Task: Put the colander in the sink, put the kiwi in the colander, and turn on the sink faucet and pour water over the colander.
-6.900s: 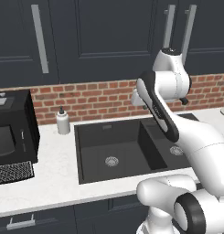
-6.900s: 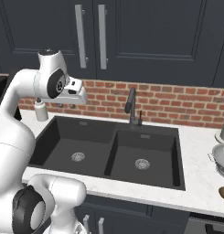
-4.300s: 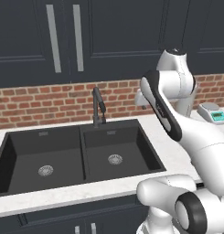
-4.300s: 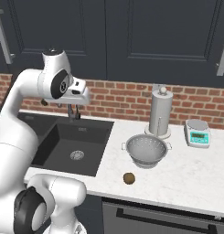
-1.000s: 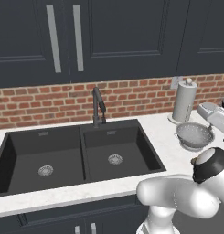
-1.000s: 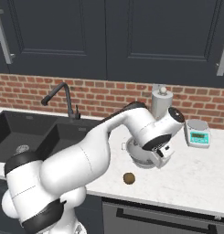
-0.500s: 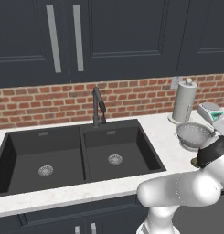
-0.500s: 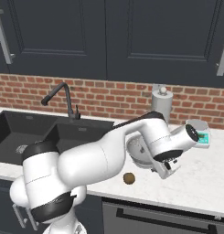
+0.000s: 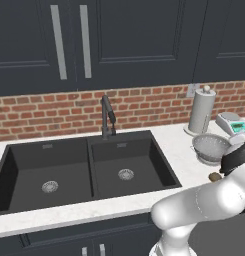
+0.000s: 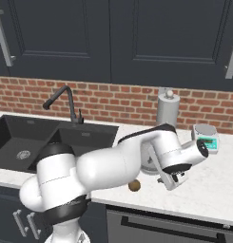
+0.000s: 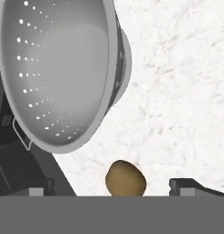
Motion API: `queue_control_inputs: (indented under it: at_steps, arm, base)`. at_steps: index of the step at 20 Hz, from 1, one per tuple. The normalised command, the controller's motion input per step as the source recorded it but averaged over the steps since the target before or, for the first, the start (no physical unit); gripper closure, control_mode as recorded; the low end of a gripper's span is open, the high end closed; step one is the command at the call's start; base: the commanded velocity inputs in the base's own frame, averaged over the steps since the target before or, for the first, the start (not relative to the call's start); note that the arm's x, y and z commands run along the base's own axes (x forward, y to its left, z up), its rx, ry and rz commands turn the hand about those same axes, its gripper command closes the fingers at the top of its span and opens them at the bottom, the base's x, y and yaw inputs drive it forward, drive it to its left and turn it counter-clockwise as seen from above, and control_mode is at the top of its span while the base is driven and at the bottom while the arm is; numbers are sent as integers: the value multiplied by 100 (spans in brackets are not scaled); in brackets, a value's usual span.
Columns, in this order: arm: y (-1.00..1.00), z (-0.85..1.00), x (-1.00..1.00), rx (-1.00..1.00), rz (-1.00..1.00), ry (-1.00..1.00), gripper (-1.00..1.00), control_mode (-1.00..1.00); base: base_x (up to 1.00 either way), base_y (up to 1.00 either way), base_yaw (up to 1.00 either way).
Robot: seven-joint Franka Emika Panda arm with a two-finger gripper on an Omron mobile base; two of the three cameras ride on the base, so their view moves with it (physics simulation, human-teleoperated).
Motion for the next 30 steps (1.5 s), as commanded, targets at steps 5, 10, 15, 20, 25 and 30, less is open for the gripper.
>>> queue_control_inputs:
  at_steps: [5, 10, 15, 20, 25, 30]
  arm:
    - [-10, -15, 28, 7, 0, -3, -100, -100]
    - [-8, -15, 29, 6, -2, -4, -100, -100]
    - [-4, -25, 35, 1, -6, 0, -100, -100]
    - [-3, -24, 43, 0, -9, 0, -100, -100]
    - [-3, -31, 33, 0, -9, 0, -100, -100]
    - [3, -36, 7, 0, -7, 2, 100, -100]
  base:
    - [0, 0, 0]
    - [0, 0, 0]
    - [0, 0, 0]
    - [0, 0, 0]
    - [0, 0, 0]
    - [0, 0, 0]
